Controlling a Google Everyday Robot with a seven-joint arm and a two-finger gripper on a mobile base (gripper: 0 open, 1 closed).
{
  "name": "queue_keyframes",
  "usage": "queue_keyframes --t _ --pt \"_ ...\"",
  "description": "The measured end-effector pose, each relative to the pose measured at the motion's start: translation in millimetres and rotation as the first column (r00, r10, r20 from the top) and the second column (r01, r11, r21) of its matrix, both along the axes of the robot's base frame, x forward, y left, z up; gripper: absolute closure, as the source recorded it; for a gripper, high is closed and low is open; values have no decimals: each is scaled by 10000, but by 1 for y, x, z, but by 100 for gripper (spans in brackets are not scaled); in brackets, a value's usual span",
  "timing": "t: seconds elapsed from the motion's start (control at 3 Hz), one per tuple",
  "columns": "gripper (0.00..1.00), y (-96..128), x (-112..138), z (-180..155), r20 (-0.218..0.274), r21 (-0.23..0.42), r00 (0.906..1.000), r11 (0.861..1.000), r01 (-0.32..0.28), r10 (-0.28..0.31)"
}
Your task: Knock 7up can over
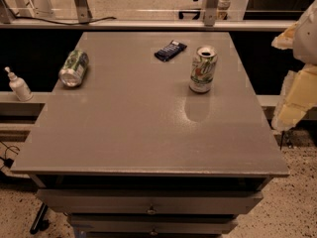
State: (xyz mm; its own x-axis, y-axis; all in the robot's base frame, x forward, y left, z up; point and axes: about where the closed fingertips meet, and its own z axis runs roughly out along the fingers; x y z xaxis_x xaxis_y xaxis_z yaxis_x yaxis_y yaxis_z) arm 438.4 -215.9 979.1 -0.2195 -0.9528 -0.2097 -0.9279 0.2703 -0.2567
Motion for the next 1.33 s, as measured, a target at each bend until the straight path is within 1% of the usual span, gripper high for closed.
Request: queue_keyframes --t 0.33,0.67,1.0,1.33 --pt "0 0 1 0 63 52 10000 10000 3 -3" --pt "0 -3 25 -18 177 823 9994 9962 293 -308" --pt "0 -8 57 -42 203 1899 9964 9788 767 -820" --pt "0 -3 94 -73 52 3661 9892 9208 1345 -1465"
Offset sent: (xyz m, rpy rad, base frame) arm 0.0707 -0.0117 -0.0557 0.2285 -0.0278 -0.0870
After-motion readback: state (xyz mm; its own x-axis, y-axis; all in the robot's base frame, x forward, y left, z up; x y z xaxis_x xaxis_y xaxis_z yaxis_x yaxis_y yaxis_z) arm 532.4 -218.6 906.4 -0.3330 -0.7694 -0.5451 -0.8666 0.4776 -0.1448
